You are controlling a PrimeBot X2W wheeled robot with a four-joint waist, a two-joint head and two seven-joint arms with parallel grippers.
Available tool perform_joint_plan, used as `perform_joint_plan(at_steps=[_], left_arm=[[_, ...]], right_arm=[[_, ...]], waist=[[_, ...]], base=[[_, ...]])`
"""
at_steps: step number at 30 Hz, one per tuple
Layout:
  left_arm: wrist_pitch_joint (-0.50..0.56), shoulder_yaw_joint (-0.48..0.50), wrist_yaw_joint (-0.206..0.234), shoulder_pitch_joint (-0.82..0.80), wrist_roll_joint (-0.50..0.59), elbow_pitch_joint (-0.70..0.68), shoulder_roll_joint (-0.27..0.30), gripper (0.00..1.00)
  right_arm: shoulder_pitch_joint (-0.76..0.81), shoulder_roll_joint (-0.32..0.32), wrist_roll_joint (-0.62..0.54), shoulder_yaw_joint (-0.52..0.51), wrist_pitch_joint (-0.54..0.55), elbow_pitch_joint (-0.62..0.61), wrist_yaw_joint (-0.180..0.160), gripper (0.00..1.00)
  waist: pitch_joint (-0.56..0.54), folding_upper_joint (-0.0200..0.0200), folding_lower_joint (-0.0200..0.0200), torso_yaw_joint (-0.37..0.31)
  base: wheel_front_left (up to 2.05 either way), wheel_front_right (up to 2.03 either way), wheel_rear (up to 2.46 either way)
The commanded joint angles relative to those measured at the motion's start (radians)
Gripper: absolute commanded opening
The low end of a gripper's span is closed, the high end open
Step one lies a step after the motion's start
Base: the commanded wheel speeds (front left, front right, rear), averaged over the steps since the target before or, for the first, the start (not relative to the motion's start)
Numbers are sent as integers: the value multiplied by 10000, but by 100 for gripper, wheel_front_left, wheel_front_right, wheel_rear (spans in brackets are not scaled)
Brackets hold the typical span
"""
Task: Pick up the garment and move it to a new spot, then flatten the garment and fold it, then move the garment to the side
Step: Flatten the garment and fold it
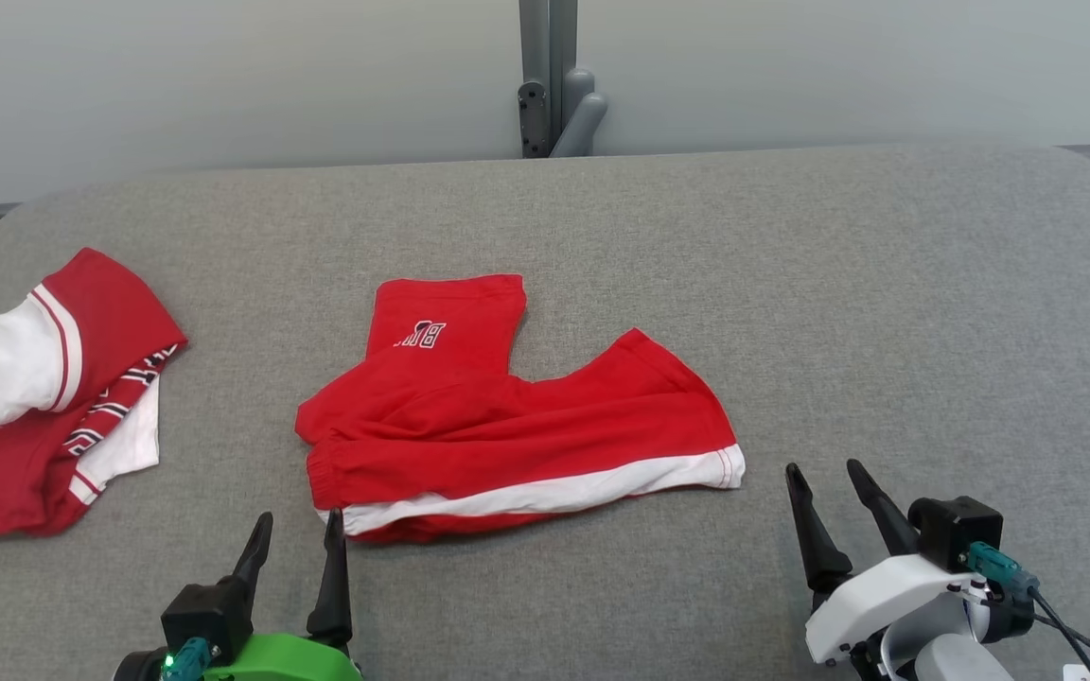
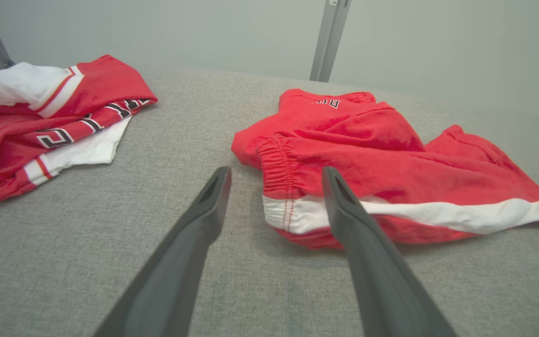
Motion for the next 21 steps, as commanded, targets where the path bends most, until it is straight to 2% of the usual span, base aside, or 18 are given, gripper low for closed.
perform_joint_plan(at_steps=[1, 14, 21], left_arm=[[1, 59, 58, 220, 122, -100, 39, 100], [1, 25, 84, 651, 355, -285, 39, 100], [1, -52, -66, 264, -159, -175, 39, 100]], right_arm=[[165, -2, -27, 21, 10, -64, -10, 100], [507, 105, -572, 241, 10, -381, -12, 100], [213, 162, -488, 420, 10, -386, -12, 100]], waist=[[-193, 0, 0, -151], [-420, 0, 0, -269], [83, 0, 0, -258]], base=[[0, 0, 0], [0, 0, 0], [0, 0, 0]])
